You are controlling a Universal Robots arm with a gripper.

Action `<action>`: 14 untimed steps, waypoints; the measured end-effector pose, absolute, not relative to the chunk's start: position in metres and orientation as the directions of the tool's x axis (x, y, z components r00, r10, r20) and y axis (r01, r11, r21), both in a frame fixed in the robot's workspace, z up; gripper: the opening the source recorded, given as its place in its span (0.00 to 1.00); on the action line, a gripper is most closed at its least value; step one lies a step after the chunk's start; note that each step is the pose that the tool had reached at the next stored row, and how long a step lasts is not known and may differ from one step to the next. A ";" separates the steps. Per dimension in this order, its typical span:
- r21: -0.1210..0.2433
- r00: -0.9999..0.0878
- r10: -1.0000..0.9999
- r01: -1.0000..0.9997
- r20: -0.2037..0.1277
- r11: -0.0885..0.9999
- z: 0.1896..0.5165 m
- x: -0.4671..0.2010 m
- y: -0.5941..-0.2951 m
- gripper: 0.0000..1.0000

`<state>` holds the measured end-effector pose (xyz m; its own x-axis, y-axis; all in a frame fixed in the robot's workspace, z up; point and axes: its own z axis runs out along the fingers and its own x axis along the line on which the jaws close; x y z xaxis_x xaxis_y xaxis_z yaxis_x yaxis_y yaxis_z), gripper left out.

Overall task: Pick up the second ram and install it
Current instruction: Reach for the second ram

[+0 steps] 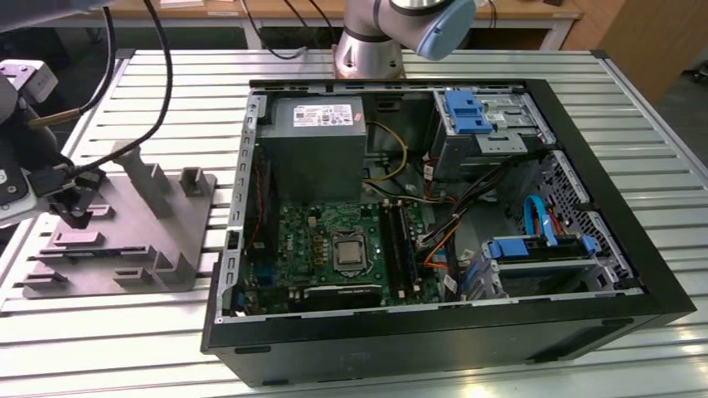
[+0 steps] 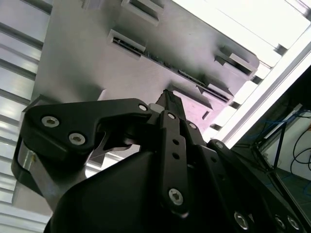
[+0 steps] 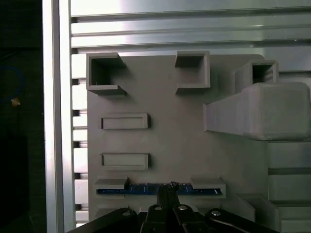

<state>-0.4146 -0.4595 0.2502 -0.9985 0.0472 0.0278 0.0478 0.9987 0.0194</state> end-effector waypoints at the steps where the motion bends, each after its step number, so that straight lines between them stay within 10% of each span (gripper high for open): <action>1: 0.019 -0.998 0.047 0.048 0.028 0.999 0.249 -0.415 -0.459 0.10; 14: 0.019 -0.998 0.047 0.048 0.028 0.999 0.230 -0.415 -0.460 0.10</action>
